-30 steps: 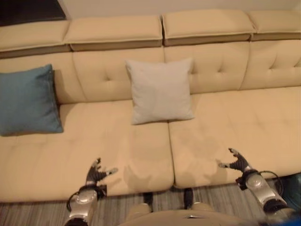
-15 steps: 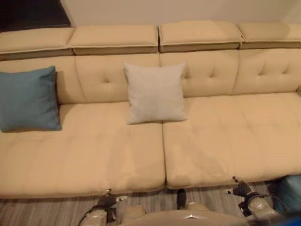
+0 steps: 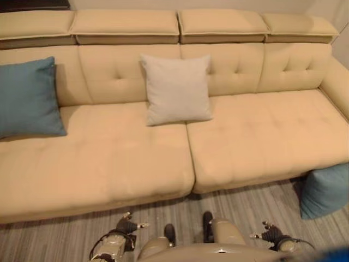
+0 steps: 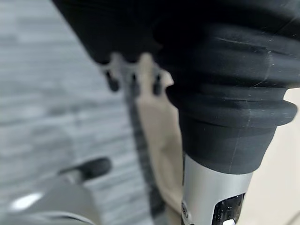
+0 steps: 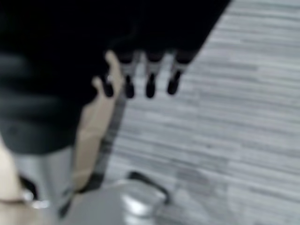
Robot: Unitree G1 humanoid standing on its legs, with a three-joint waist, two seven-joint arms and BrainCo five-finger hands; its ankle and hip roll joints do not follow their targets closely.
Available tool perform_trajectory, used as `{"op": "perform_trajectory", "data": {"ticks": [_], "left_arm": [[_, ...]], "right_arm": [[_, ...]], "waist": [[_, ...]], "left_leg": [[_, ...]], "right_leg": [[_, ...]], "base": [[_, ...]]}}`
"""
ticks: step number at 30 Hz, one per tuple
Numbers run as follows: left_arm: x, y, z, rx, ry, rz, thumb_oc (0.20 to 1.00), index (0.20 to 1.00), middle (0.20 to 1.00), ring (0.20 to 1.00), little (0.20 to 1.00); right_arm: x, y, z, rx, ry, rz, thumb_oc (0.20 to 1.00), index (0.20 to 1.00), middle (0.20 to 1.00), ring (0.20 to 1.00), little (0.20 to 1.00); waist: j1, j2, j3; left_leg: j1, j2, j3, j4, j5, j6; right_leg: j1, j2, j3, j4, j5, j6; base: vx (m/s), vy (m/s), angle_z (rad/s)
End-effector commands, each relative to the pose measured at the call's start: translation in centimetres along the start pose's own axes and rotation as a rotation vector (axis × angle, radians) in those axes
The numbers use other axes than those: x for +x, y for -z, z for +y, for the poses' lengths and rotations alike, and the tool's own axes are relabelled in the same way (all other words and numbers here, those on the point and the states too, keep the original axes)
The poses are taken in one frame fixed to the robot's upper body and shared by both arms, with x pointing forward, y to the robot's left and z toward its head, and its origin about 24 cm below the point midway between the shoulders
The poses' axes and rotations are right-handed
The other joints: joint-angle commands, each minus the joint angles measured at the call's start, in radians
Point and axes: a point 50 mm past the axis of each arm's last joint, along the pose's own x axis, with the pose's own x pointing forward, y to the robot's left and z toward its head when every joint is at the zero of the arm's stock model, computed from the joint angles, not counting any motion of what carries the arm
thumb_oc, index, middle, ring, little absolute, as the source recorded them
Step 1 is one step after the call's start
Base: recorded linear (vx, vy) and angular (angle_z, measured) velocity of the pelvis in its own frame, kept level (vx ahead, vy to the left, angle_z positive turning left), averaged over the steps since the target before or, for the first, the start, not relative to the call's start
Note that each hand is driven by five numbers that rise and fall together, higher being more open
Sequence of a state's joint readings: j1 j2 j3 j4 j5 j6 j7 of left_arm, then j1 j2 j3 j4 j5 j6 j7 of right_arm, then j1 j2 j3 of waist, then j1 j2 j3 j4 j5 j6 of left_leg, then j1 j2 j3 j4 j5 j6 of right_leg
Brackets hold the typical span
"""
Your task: Pick up all the scattered cushions and arrange them neatly on the sofa.
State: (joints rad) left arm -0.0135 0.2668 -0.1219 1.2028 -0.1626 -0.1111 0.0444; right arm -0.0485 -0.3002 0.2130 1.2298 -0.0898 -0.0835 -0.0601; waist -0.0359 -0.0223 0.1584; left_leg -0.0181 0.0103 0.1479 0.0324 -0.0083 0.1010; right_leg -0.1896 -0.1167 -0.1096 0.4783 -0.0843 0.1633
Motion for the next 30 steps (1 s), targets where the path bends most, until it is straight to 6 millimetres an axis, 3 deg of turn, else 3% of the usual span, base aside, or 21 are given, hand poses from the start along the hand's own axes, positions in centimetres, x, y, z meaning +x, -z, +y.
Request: {"op": "perform_trajectory", "data": {"ticks": [1, 2, 7, 14, 15, 17, 18, 19, 21, 22, 23, 25, 30], "left_arm": [[0.0, -0.1, 1.0, 0.028, -0.025, -0.006, 1.000, 1.000, 1.000, 1.000, 1.000], [0.0, 0.1, 1.0, 0.031, -0.026, 0.001, 1.000, 1.000, 1.000, 1.000, 1.000], [0.1, -0.3, 0.4, 0.040, -0.008, -0.008, 1.000, 1.000, 1.000, 1.000, 1.000], [0.2, -0.9, -0.8, 0.094, 0.050, -0.028, 1.000, 1.000, 1.000, 1.000, 1.000], [0.2, -1.2, -1.4, 0.090, 0.061, -0.044, 1.000, 1.000, 1.000, 1.000, 1.000], [0.2, -1.2, -1.4, 0.090, 0.061, -0.044, 1.000, 1.000, 1.000, 1.000, 1.000], [0.2, -1.6, -2.1, 0.030, 0.065, -0.061, 1.000, 1.000, 1.000, 1.000, 1.000], [0.2, -1.7, -2.2, 0.021, 0.067, -0.063, 1.000, 1.000, 1.000, 1.000, 1.000], [0.2, -1.7, -2.2, 0.021, 0.067, -0.063, 1.000, 1.000, 1.000, 1.000, 1.000], [0.2, -1.7, -2.4, 0.021, 0.076, -0.059, 1.000, 1.000, 1.000, 1.000, 1.000], [0.2, -1.7, -2.4, 0.021, 0.076, -0.060, 1.000, 1.000, 1.000, 1.000, 1.000], [0.4, -2.4, -2.5, 0.058, 0.081, -0.074, 1.000, 1.000, 1.000, 1.000, 1.000], [0.5, -2.9, -1.8, 0.066, 0.056, -0.086, 1.000, 1.000, 1.000, 1.000, 1.000]], "right_arm": [[0.2, -1.1, -1.4, -0.002, 0.039, -0.044, 1.000, 1.000, 1.000, 1.000, 1.000], [0.2, -1.3, -1.1, -0.003, 0.031, -0.049, 1.000, 1.000, 1.000, 1.000, 1.000], [0.3, -2.2, -1.1, 0.004, 0.030, -0.083, 1.000, 1.000, 1.000, 1.000, 1.000], [0.0, -0.1, -0.6, 0.031, 0.020, -0.018, 1.000, 1.000, 1.000, 1.000, 1.000], [0.0, 0.1, -0.6, 0.021, 0.020, -0.008, 1.000, 1.000, 1.000, 1.000, 1.000], [0.0, 0.1, -0.6, 0.022, 0.020, -0.008, 1.000, 1.000, 1.000, 1.000, 1.000], [0.0, 0.0, -0.8, 0.008, 0.020, -0.003, 1.000, 1.000, 1.000, 1.000, 1.000], [0.0, 0.1, -0.8, 0.010, 0.021, 0.002, 1.000, 1.000, 1.000, 1.000, 1.000], [0.0, 0.1, -0.8, 0.010, 0.021, 0.003, 1.000, 1.000, 1.000, 1.000, 1.000], [0.0, 0.4, -1.2, 0.029, 0.034, 0.022, 1.000, 1.000, 1.000, 1.000, 1.000], [0.0, 0.4, -1.2, 0.029, 0.034, 0.023, 1.000, 1.000, 1.000, 1.000, 1.000], [0.1, 0.3, -1.3, 0.051, 0.041, 0.027, 1.000, 1.000, 1.000, 1.000, 1.000], [0.2, -0.3, -0.8, 0.058, 0.034, 0.011, 1.000, 1.000, 1.000, 1.000, 1.000]], "waist": [[0.027, -0.031, -0.062], [0.029, -0.040, -0.078], [0.013, -0.043, -0.083], [-0.020, -0.053, -0.082], [-0.010, -0.055, -0.073], [-0.011, -0.056, -0.076], [0.018, -0.057, -0.066], [0.021, -0.057, -0.067], [0.022, -0.057, -0.067], [0.007, -0.049, -0.071], [0.009, -0.048, -0.071], [0.002, -0.053, -0.060], [-0.001, -0.055, -0.040]], "left_leg": [[0.005, -0.026, -0.047, 0.030, -0.047, -0.117], [0.004, -0.018, -0.034, 0.008, -0.029, -0.131], [0.006, 0.002, -0.024, 0.000, -0.008, -0.150], [0.009, 0.033, -0.008, 0.093, -0.035, -0.175], [0.005, 0.021, -0.062, 0.149, -0.042, -0.181], [0.002, 0.020, -0.063, 0.147, -0.040, -0.181], [-0.008, -0.025, -0.226, 0.184, -0.050, -0.187], [-0.007, -0.033, -0.254, 0.181, -0.055, -0.185], [-0.006, -0.032, -0.252, 0.181, -0.056, -0.185], [0.015, -0.040, -0.246, 0.113, -0.084, -0.164], [0.016, -0.040, -0.244, 0.113, -0.084, -0.164], [0.022, -0.083, -0.278, 0.071, -0.077, -0.140], [0.032, -0.088, -0.224, 0.021, -0.060, -0.127]], "right_leg": [[0.118, -0.015, -0.089, -0.273, 0.087, -0.014], [0.141, 0.001, -0.074, -0.352, 0.076, -0.009], [0.158, 0.033, -0.034, -0.405, 0.078, -0.020], [0.203, 0.056, -0.022, -0.450, 0.080, -0.050], [0.205, 0.066, 0.012, -0.447, 0.083, -0.056], [0.202, 0.065, 0.012, -0.447, 0.084, -0.056], [0.180, 0.073, 0.087, -0.446, 0.114, -0.048], [0.166, 0.074, 0.112, -0.444, 0.125, -0.040], [0.166, 0.074, 0.113, -0.444, 0.125, -0.040], [0.113, 0.065, 0.156, -0.427, 0.150, -0.016], [0.112, 0.065, 0.157, -0.427, 0.150, -0.016], [0.060, 0.055, 0.207, -0.418, 0.197, 0.014], [-0.002, 0.041, 0.192, -0.416, 0.244, 0.057]], "base": [[-0.07, -0.124, -0.51], [-0.07, -0.125, -0.48], [-0.06, -0.128, -0.33], [-0.04, -0.099, -0.01], [-0.03, -0.016, -0.13], [-0.06, 0.013, -0.61], [-0.13, 0.047, -0.96], [-0.13, 0.047, -0.89], [-0.07, 0.076, -1.20], [-0.11, 0.131, -1.35], [-0.21, 0.270, -0.90], [-0.17, 0.201, -0.60], [-0.13, 0.126, -0.85]]}}
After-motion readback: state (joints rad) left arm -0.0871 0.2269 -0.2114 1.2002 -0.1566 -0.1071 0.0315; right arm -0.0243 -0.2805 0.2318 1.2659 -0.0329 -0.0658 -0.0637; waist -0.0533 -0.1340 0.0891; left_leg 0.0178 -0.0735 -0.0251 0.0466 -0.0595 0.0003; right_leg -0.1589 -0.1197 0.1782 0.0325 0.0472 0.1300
